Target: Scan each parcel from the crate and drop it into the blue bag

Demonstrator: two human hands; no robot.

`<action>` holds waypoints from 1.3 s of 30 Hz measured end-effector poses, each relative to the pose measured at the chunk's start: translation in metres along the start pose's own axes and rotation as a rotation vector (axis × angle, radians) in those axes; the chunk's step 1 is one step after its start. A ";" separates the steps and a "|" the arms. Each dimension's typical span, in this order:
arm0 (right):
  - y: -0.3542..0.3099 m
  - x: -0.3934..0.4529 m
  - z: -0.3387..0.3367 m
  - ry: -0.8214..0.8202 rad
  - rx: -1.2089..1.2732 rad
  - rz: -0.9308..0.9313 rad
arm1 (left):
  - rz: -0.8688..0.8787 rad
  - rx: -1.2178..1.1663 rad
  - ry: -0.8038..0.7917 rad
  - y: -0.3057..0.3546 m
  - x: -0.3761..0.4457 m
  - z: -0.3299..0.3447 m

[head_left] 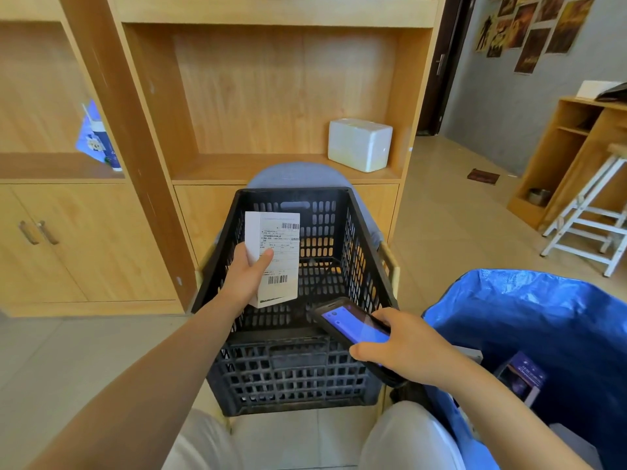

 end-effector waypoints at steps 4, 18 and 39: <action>0.003 -0.004 -0.002 0.042 0.043 0.012 | 0.030 -0.006 0.001 0.006 -0.006 0.002; 0.075 -0.074 -0.091 0.435 0.183 0.168 | 0.083 -0.121 -0.255 0.119 -0.051 0.107; 0.293 -0.170 -0.078 0.439 0.216 0.722 | 0.014 0.617 -0.614 -0.022 -0.065 0.466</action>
Point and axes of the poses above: each hand's wrist, its own x-axis towards the middle knuckle, its own z-axis out of the palm, y = z × x, the point moved 3 cm from there along x, towards the middle knuckle, and after that the axes turned 12 degrees about -z, right-handed, at the moved point
